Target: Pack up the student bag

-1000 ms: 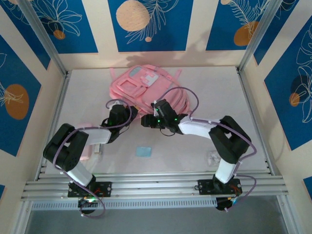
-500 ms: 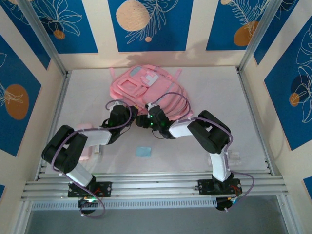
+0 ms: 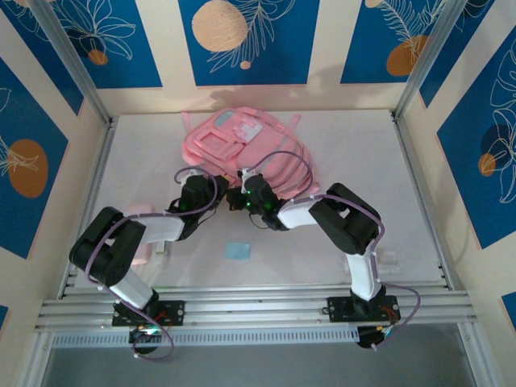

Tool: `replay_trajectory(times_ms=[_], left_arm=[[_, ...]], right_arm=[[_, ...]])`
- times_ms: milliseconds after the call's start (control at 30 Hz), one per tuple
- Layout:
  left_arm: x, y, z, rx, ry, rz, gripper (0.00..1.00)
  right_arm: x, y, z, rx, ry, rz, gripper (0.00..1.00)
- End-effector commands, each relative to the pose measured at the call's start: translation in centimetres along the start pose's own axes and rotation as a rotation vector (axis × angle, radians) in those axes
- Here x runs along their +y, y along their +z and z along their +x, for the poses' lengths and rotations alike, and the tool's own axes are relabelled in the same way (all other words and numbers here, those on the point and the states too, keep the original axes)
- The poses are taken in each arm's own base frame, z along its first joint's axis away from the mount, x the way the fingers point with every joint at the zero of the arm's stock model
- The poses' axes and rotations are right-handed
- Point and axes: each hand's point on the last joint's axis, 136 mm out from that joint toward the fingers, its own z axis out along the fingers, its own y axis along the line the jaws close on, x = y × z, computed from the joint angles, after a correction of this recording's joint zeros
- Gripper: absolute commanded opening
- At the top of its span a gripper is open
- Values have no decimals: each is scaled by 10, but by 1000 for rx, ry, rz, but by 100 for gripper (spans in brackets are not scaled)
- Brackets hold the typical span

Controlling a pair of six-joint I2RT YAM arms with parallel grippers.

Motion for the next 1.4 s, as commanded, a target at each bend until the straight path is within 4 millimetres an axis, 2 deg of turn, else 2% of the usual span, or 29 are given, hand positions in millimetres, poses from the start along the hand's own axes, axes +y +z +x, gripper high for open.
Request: replay_trajectory(times_ms=[0, 233, 367, 467, 600, 767, 900, 1000, 1100, 1167, 1367], left_arm=[[-9, -2, 20, 88, 57, 50, 0], [-10, 5, 9, 62, 74, 57, 0], [-12, 9, 7, 52, 58, 71, 0], [-11, 11, 7, 48, 67, 68, 0], [-8, 14, 4, 41, 74, 60, 0], [1, 14, -5, 26, 73, 43, 0], [9, 12, -16, 7, 113, 1, 0], [13, 14, -25, -7, 160, -33, 0], [17, 20, -34, -15, 162, -37, 0], [18, 27, -40, -18, 159, -32, 0], [-4, 57, -58, 7, 179, 39, 0]], right_arm=[[-6, -22, -21, 3, 26, 24, 0], [-38, -60, 29, 363, 96, 173, 0], [-54, -83, 49, 490, 106, 246, 0], [-57, -102, 60, 576, 108, 263, 0], [-64, -128, 68, 678, 100, 312, 0], [-89, -163, 72, 787, 118, 391, 0], [-112, -184, 66, 836, 131, 461, 0], [-119, -193, 56, 851, 116, 476, 0], [-116, -194, 53, 879, 121, 441, 0], [-103, -188, 57, 902, 130, 387, 0], [-32, -147, 75, 958, 141, 132, 0]])
